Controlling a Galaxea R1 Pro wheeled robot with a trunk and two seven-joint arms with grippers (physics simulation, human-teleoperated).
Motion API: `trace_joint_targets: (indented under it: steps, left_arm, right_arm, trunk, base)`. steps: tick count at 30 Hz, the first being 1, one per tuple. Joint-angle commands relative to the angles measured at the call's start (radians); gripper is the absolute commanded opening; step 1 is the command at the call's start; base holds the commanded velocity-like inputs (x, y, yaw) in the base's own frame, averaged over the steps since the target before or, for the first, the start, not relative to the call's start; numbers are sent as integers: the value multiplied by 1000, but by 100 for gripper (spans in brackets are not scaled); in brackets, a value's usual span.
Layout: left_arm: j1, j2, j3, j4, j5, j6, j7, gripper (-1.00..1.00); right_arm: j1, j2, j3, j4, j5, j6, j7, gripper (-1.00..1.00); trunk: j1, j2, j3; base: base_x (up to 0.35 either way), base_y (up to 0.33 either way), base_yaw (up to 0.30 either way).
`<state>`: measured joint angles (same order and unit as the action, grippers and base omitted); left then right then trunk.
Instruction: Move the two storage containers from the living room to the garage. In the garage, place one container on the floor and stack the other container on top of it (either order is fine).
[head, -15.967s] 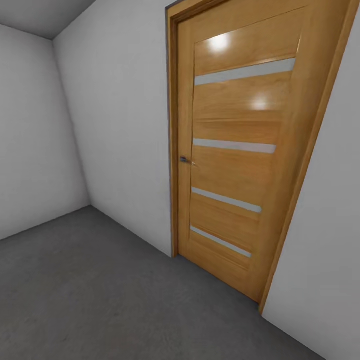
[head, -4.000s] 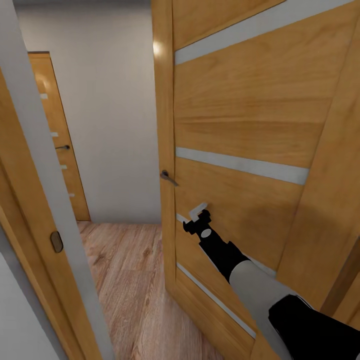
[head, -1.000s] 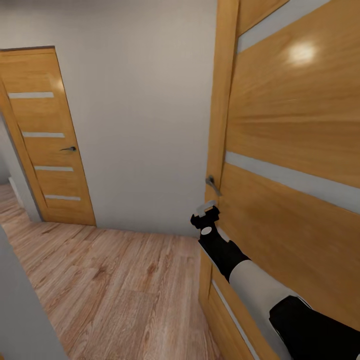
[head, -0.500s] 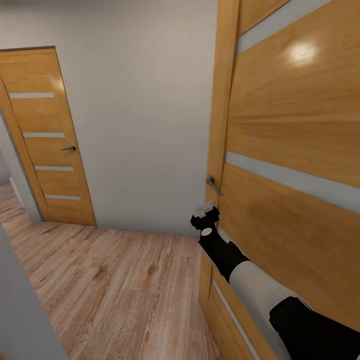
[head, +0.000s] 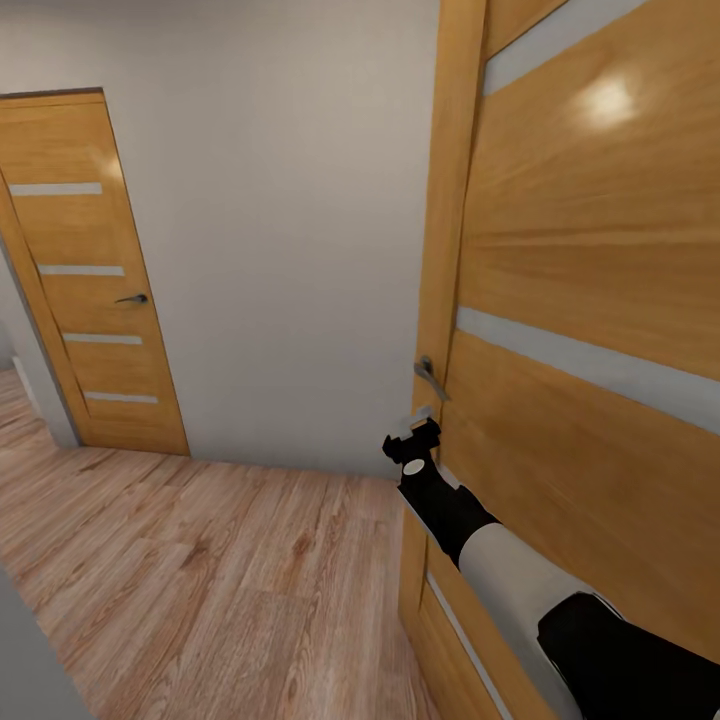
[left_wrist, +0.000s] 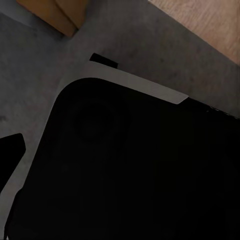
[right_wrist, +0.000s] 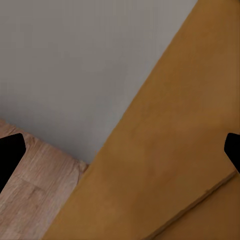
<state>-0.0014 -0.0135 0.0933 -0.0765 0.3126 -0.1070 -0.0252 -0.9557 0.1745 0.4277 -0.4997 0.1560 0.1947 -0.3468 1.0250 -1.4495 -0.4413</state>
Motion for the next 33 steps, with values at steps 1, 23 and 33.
trace_joint_targets:
  steps: [1, 23, 33]
  left_arm:
    - [0, 0, 8, 0, 2, -2, -3, 100]
    - [0, -3, 8, 1, 1, -2, 4, 100]
    - [0, -3, 8, 2, 0, -2, 4, 100]
  right_arm:
    - [-1, 0, 3, 0, 11, 10, -4, 100]
    - [-1, 0, 3, 0, 15, 9, -15, 100]
    - [-1, 0, 3, 12, 15, 10, -16, 100]
  trunk:
    - [0, -1, -1]
    - [0, -1, -1]
    - [0, -1, -1]
  base:
    - [22, 0, 0]
    - [2, -49, 0]
    - [0, -1, 0]
